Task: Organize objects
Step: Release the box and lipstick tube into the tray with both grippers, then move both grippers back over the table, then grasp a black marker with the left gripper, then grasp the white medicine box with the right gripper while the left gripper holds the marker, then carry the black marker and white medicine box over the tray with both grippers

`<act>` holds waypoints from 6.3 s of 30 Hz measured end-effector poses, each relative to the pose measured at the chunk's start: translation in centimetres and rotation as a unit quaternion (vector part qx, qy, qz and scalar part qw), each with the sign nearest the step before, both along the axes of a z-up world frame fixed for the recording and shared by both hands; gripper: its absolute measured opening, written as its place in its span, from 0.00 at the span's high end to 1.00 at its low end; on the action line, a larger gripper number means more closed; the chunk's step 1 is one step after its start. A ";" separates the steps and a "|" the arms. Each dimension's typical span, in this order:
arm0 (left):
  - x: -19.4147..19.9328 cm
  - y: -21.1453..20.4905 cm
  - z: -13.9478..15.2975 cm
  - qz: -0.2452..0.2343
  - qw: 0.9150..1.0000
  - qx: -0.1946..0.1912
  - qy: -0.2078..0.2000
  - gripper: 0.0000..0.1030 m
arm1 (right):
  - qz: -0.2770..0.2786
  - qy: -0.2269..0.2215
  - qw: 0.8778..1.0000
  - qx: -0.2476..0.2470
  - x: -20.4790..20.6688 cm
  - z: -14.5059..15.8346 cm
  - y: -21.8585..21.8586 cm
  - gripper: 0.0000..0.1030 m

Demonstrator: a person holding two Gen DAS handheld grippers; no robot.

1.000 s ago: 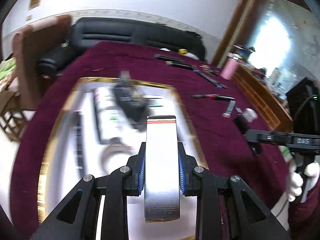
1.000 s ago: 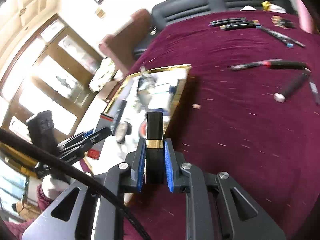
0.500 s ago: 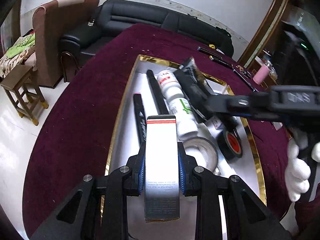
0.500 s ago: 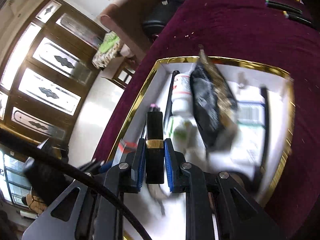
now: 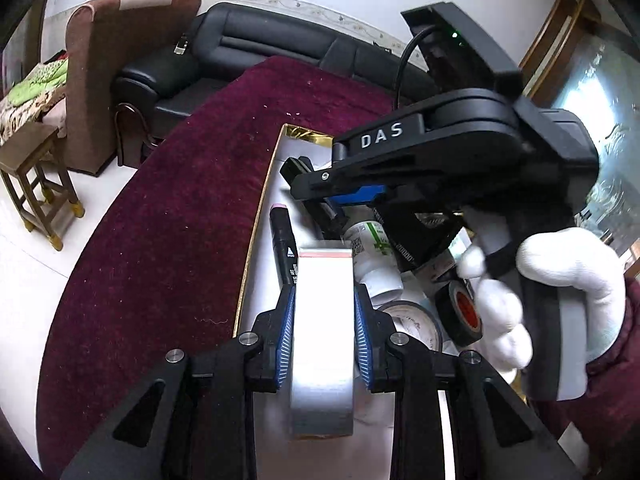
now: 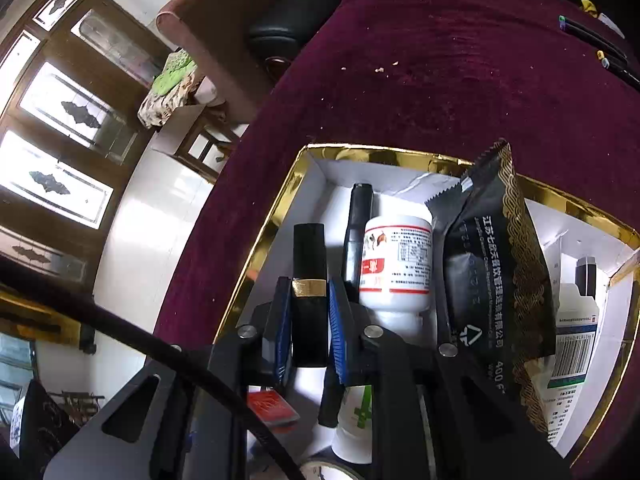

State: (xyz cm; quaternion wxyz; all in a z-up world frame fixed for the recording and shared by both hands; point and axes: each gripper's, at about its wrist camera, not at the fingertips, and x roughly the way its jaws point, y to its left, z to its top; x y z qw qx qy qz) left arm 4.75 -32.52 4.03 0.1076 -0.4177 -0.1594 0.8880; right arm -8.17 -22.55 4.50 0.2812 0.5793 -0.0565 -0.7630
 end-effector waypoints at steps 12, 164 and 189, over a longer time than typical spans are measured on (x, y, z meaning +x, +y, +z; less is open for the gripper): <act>1.8 -0.2 1.8 0.013 0.999 0.032 0.027 0.36 | 0.007 0.078 0.997 -0.015 3.0 5.3 2.9 0.77; -1.7 31.7 0.0 -0.233 0.970 -0.064 0.000 0.89 | -0.332 0.202 0.921 0.026 6.3 2.1 51.9 0.41; 2.9 21.6 5.3 -0.165 0.984 0.005 0.062 0.89 | -0.306 0.150 0.938 0.058 6.0 0.8 49.1 0.69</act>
